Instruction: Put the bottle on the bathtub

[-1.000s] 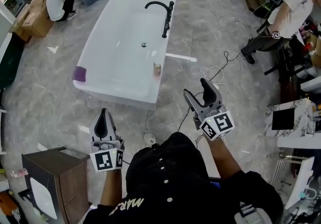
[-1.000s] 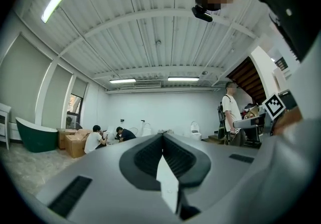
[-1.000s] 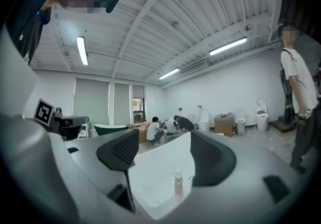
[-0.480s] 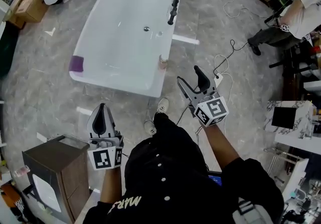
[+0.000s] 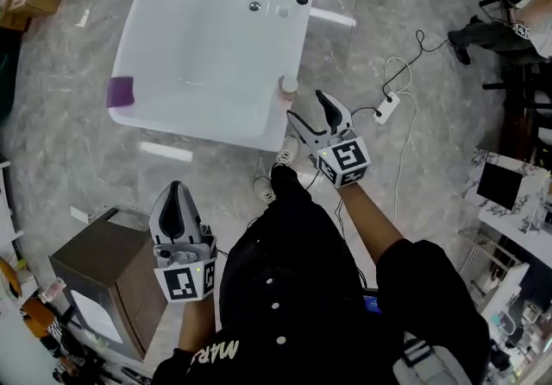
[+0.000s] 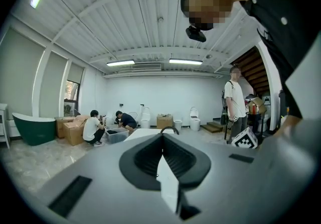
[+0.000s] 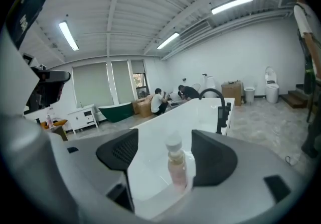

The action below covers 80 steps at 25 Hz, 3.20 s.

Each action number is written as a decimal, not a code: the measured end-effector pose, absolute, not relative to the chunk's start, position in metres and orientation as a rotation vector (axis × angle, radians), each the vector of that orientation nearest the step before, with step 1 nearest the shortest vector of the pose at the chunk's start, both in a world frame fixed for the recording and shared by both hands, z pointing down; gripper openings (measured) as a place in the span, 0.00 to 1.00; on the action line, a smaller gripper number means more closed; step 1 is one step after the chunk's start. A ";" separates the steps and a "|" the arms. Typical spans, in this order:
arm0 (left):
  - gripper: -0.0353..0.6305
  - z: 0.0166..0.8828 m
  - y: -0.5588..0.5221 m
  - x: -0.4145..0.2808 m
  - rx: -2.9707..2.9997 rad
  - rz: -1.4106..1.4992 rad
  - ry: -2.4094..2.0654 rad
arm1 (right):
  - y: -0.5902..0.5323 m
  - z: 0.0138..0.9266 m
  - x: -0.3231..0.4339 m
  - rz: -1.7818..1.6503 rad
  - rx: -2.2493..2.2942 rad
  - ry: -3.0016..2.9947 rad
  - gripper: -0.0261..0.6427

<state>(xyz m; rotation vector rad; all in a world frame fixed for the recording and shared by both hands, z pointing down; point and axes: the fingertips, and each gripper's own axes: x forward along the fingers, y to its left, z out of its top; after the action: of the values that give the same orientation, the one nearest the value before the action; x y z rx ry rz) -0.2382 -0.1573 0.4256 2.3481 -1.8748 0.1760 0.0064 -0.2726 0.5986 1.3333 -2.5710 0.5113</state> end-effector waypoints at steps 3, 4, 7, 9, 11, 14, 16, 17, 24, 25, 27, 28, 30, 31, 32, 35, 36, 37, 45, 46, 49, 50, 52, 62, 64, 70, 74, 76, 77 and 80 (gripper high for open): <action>0.07 0.441 -0.160 -0.233 2.325 0.207 -1.853 | -0.282 0.638 0.005 0.548 1.328 -2.511 0.51; 0.07 0.447 -0.162 -0.232 2.314 0.216 -1.848 | -0.286 0.650 0.005 0.554 1.329 -2.495 0.51; 0.07 0.466 -0.169 -0.230 2.283 0.253 -1.845 | -0.300 0.682 0.006 0.584 1.333 -2.466 0.51; 0.07 0.480 -0.172 -0.230 2.256 0.277 -1.841 | -0.307 0.702 0.006 0.598 1.324 -2.451 0.52; 0.07 0.490 -0.172 -0.232 2.231 0.306 -1.832 | -0.310 0.719 0.003 0.614 1.306 -2.441 0.52; 0.07 0.501 -0.169 -0.234 2.199 0.342 -1.817 | -0.311 0.737 -0.005 0.622 1.278 -2.431 0.52; 0.07 0.509 -0.168 -0.234 2.178 0.356 -1.813 | -0.312 0.749 -0.009 0.616 1.261 -2.421 0.52; 0.07 0.512 -0.168 -0.234 2.171 0.364 -1.810 | -0.312 0.755 -0.011 0.612 1.254 -2.415 0.52; 0.07 0.531 -0.167 -0.232 2.123 0.409 -1.802 | -0.317 0.779 -0.019 0.571 1.260 -2.390 0.52; 0.07 0.532 -0.166 -0.233 2.117 0.414 -1.801 | -0.318 0.781 -0.020 0.566 1.270 -2.387 0.52; 0.07 0.536 -0.164 -0.236 2.105 0.424 -1.799 | -0.321 0.782 -0.023 0.553 1.299 -2.382 0.52; 0.07 0.538 -0.164 -0.238 2.101 0.429 -1.798 | -0.322 0.782 -0.024 0.544 1.315 -2.380 0.52; 0.07 0.541 -0.163 -0.239 2.091 0.430 -1.793 | -0.325 0.783 -0.024 0.519 1.340 -2.371 0.46; 0.07 0.542 -0.163 -0.239 2.086 0.427 -1.789 | -0.327 0.783 -0.024 0.500 1.354 -2.367 0.43; 0.07 0.542 -0.163 -0.239 2.083 0.422 -1.788 | -0.328 0.781 -0.024 0.477 1.367 -2.365 0.40; 0.07 0.543 -0.161 -0.239 2.087 0.447 -1.793 | -0.329 0.779 -0.024 0.428 1.385 -2.359 0.39; 0.07 0.544 -0.160 -0.240 2.085 0.455 -1.795 | -0.329 0.779 -0.024 0.426 1.384 -2.356 0.38; 0.07 0.544 -0.159 -0.241 2.081 0.457 -1.796 | -0.329 0.779 -0.024 0.426 1.381 -2.353 0.38; 0.07 0.543 -0.157 -0.243 2.081 0.454 -1.793 | -0.321 0.778 -0.021 0.409 1.351 -2.341 0.38; 0.07 0.543 -0.156 -0.244 2.074 0.457 -1.798 | -0.319 0.777 -0.019 0.412 1.350 -2.339 0.38; 0.07 0.539 -0.156 -0.246 2.075 0.457 -1.813 | -0.316 0.765 -0.012 0.418 1.362 -2.341 0.38; 0.07 0.536 -0.157 -0.247 2.081 0.451 -1.816 | -0.316 0.758 -0.011 0.417 1.364 -2.347 0.38; 0.07 0.529 -0.161 -0.248 2.099 0.431 -1.823 | -0.317 0.741 -0.008 0.419 1.372 -2.363 0.38; 0.07 0.482 -0.184 -0.246 2.200 0.336 -1.876 | -0.325 0.615 0.016 0.329 1.433 -2.485 0.38; 0.07 0.472 -0.189 -0.246 2.217 0.320 -1.899 | -0.327 0.589 0.023 0.309 1.450 -2.492 0.38; 0.07 0.443 -0.196 -0.249 2.258 0.240 -1.932 | -0.317 0.513 0.038 0.234 1.481 -2.543 0.38; 0.07 0.423 -0.202 -0.246 2.309 0.171 -1.945 | -0.309 0.462 0.045 0.165 1.501 -2.578 0.38; 0.07 0.411 -0.203 -0.245 2.333 0.132 -1.956 | -0.305 0.439 0.048 0.147 1.518 -2.594 0.38; 0.07 0.406 -0.203 -0.245 2.342 0.115 -1.963 | -0.303 0.429 0.050 0.139 1.526 -2.604 0.38; 0.07 0.392 -0.204 -0.245 2.359 0.071 -1.982 | -0.297 0.403 0.056 0.120 1.544 -2.621 0.38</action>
<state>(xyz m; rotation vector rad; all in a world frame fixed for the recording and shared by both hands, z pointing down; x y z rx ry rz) -0.2447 -0.2035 0.3922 2.3587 -1.9820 0.0707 0.0560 -0.2973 0.4032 1.5443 -2.6208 0.1200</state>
